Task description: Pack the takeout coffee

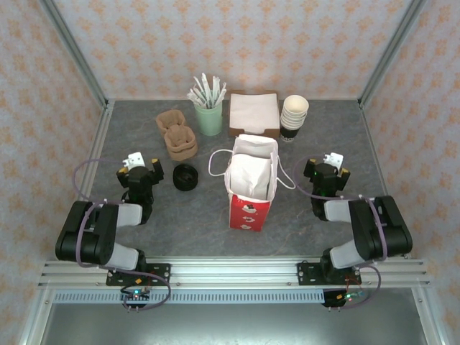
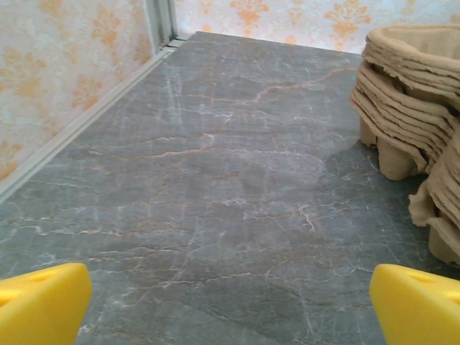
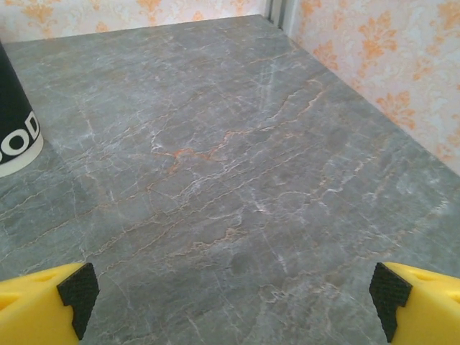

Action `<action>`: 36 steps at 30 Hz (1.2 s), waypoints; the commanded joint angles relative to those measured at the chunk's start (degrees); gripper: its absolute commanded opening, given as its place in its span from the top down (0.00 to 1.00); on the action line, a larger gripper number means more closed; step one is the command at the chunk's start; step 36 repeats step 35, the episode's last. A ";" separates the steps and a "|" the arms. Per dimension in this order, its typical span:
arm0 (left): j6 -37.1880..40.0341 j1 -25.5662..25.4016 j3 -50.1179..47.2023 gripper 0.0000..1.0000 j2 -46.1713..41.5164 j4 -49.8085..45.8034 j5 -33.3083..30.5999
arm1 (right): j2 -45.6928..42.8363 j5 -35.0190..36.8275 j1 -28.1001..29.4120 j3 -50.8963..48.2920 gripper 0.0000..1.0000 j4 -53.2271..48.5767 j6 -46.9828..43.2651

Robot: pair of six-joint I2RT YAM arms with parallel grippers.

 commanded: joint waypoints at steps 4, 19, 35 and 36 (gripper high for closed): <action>2.73 -1.70 4.67 0.00 2.31 -1.73 -1.61 | 2.30 -6.81 -2.87 3.77 0.01 0.85 0.48; 3.66 -2.95 5.60 0.00 2.63 -2.94 -3.65 | 2.13 -7.42 -3.18 3.74 0.01 0.51 0.65; 3.53 -2.99 5.60 0.00 2.63 -2.97 -3.62 | 2.11 -7.44 -3.18 3.72 0.01 0.52 0.67; 3.53 -2.99 5.60 0.00 2.63 -2.97 -3.62 | 2.11 -7.44 -3.18 3.72 0.01 0.52 0.67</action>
